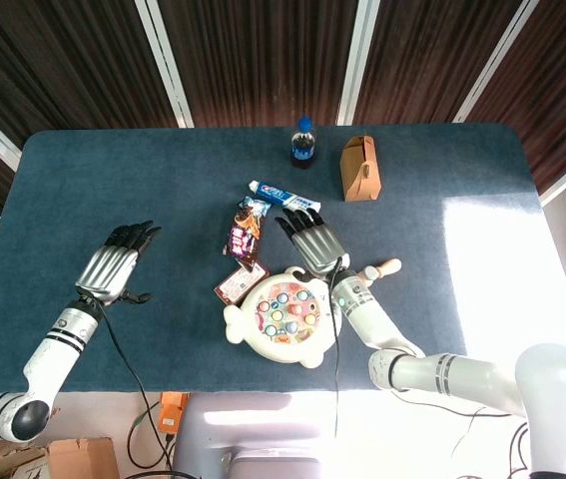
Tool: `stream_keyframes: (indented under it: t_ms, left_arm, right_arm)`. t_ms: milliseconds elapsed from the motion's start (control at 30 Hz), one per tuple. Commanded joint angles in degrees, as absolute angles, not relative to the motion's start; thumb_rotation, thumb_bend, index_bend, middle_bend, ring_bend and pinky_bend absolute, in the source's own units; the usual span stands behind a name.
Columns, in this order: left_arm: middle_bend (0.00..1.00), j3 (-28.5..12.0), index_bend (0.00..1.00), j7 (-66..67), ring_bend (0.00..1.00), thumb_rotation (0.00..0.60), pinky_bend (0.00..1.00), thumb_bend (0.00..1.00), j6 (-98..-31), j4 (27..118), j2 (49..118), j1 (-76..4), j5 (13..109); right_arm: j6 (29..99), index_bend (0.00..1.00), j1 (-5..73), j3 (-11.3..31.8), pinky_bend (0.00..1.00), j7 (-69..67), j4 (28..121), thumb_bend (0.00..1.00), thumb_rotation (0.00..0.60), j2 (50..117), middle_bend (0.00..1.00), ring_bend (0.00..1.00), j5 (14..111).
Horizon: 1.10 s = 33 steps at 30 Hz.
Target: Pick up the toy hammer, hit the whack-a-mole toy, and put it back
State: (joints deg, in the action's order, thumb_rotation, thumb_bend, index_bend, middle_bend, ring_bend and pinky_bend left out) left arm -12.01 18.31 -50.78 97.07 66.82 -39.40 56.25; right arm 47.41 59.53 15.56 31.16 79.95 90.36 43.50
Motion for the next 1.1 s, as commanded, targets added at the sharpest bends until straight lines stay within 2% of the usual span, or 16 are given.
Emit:
stream_keyframes:
  t_ms: [33,267,400,500,567,633,733,900,1100]
  left_arm:
    - [0.00,-11.7,0.02,17.8,0.00,0.600,0.08,0.06,-51.3,97.3,66.4,-39.2,56.6]
    - [0.00,-9.5,0.02,13.8,0.00,0.600,0.08,0.07,-58.3,99.5,63.3,-34.5,64.8]
    - [0.00,-5.0,0.02,11.1,0.00,0.600,0.08,0.07,-67.7,100.8,59.5,-27.1,73.2]
    - [0.00,-3.7,0.02,10.0,0.00,0.600,0.08,0.07,-70.1,100.6,58.9,-25.1,75.5]
    - [0.00,0.4,0.02,7.3,0.00,0.600,0.08,0.07,-75.6,98.7,57.6,-19.0,78.3]
    - [0.00,2.8,0.02,3.6,0.00,0.600,0.08,0.07,-79.1,95.8,57.9,-15.2,80.9]
    - [0.00,4.3,0.02,-0.3,0.00,0.600,0.08,0.07,-81.2,91.6,58.9,-11.8,81.4]
    - [0.00,4.0,0.02,-4.0,0.00,0.600,0.08,0.07,-81.5,85.4,61.7,-9.3,80.0]
    - [0.00,3.2,0.02,-3.7,0.00,0.600,0.08,0.07,-79.7,82.7,63.3,-9.0,79.4]
  right_arm:
    - [47.7,0.04,59.4,15.0,0.00,31.4,80.8,0.15,0.600,89.4,0.00,0.00,42.9]
    - [47.9,0.06,57.0,13.6,0.00,28.6,84.5,0.15,0.600,84.5,0.00,0.00,44.7]
    - [47.5,0.07,52.5,10.6,0.00,23.0,89.3,0.15,0.600,77.1,0.00,0.00,53.4]
    - [47.5,0.09,51.1,10.0,0.00,20.5,90.0,0.15,0.600,75.2,0.00,0.00,56.5]
    - [48.1,0.12,47.5,8.3,0.00,14.7,90.1,0.15,0.600,70.5,0.00,0.00,61.9]
    - [48.1,0.15,45.2,7.1,0.00,7.6,88.4,0.15,0.600,68.0,0.01,0.00,67.8]
    - [48.2,0.17,43.1,5.1,0.01,-1.5,83.8,0.15,0.600,67.2,0.02,0.00,74.4]
    - [49.7,0.19,40.9,1.0,0.02,-12.2,74.5,0.15,0.600,68.6,0.04,0.00,83.7]
    - [50.8,0.25,40.4,-1.0,0.05,-17.5,66.3,0.15,0.600,71.6,0.09,0.00,88.0]
